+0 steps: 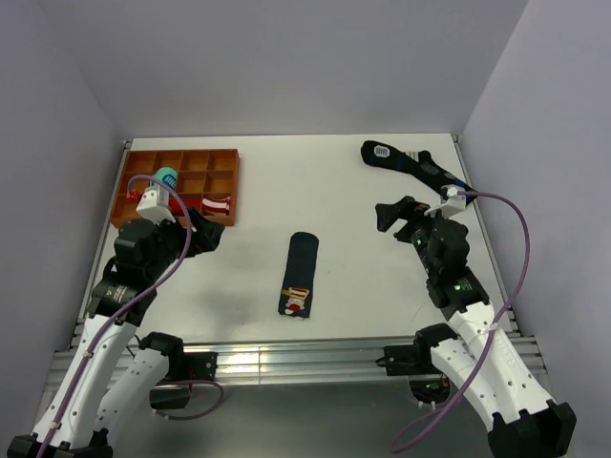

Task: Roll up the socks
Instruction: Roll the sock at the center of the board.

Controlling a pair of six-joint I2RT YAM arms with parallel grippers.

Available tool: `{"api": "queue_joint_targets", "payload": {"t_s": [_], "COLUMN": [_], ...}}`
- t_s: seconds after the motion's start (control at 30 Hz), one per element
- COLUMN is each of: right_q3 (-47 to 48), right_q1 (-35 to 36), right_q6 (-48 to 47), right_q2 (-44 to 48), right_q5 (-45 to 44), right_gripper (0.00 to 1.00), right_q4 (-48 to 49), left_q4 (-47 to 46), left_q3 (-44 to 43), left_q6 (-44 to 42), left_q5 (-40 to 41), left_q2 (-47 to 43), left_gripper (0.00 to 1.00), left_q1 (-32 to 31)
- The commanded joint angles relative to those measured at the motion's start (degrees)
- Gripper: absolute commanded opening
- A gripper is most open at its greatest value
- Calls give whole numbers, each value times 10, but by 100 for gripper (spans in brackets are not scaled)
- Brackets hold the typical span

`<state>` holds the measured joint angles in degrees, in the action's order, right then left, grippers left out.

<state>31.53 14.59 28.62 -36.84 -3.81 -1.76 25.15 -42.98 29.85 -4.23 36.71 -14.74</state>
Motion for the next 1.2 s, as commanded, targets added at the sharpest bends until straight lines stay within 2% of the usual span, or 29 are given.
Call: {"api": "queue_joint_targets", "payload": {"t_s": [0.0,0.4,0.53,0.77,0.87,1.0,1.17], "right_q3": [-2,-7,-2,-24,-43,-75,-91], "right_q1": [-3,23,89,293,347,449,517], "right_q6": [-12,-41,-39,-17,-5,-17,-22], "right_q2": [7,-31,-63,-186,-231,-270,-312], "right_q5": [-4,-11,-57,-130,-163,-186,-200], "right_gripper": [100,100,98,82,72,69,65], "right_q4": [15,15,38,83,112,163,209], "left_q4": [-7,-7,-9,-6,-9,-10,-11], "left_q3": [0,1,1,1,3,2,1], "left_q6": [7,7,7,7,6,5,2], "left_q5": [-6,-8,-11,-10,-12,-17,-28], "left_q2": [0,3,4,2,1,11,21], "left_gripper": [99,100,99,100,99,100,100], "left_q1": [2,2,1,-3,-6,-12,-12]}}
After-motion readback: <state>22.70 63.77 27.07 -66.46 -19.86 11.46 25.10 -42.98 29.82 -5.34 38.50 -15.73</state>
